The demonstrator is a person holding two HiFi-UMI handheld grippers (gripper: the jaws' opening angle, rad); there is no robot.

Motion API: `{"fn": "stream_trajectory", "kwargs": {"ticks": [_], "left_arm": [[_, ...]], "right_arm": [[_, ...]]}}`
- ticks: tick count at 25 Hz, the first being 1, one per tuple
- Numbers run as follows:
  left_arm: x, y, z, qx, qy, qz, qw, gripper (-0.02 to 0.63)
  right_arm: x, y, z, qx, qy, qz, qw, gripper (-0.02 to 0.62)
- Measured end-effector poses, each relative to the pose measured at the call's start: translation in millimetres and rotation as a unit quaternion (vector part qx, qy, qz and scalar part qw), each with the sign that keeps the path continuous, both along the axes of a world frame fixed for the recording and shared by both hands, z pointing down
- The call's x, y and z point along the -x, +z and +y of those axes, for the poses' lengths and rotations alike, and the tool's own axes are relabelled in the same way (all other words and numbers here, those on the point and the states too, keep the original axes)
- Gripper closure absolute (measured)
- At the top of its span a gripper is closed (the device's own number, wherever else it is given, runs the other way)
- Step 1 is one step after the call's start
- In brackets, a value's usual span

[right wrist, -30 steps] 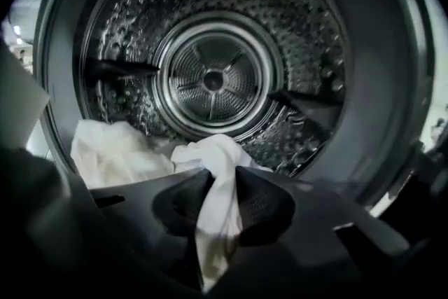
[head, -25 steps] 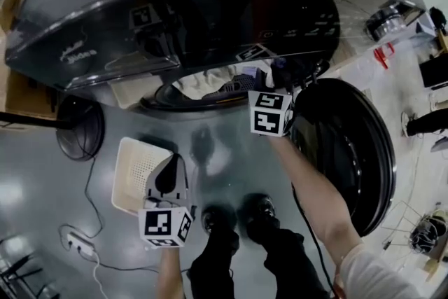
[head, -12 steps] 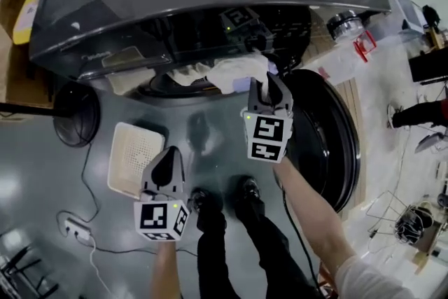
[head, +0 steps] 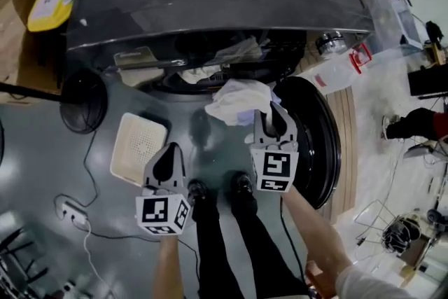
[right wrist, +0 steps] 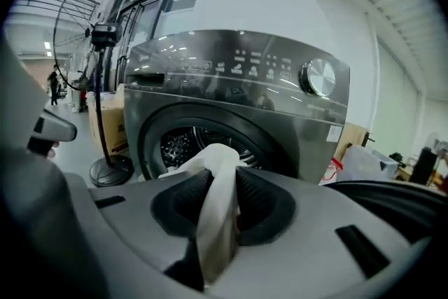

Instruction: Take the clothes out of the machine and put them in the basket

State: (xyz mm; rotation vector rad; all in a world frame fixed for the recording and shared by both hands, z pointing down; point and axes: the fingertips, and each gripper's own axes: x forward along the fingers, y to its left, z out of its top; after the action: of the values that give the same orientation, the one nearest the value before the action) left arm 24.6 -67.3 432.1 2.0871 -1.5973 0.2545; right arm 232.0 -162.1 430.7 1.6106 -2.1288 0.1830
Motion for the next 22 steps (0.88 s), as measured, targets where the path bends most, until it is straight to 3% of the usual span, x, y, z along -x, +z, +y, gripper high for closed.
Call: {"fn": "stream_trajectory", "kwargs": {"ticks": [10,15,22], "left_arm": [[67.0,7.0,41.8,0.009,-0.086,-0.001,0.9962,0.589],[109.3,16.0,85.0,0.017,-0.150,-0.008,0.9886,0.589],[176.8,32.3,155.9,0.027,-0.222,-0.017,0.9746,0.588]], "right_arm": [[68.9,-6.4,34.4,-0.002,-0.094,0.020,0.995,0.491],[120.1,4.1,57.2,0.006,-0.153,0.009,0.988,0.491],[222.0,23.3,108.9,0.015,-0.246,-0.002,0.969,0.491]]}}
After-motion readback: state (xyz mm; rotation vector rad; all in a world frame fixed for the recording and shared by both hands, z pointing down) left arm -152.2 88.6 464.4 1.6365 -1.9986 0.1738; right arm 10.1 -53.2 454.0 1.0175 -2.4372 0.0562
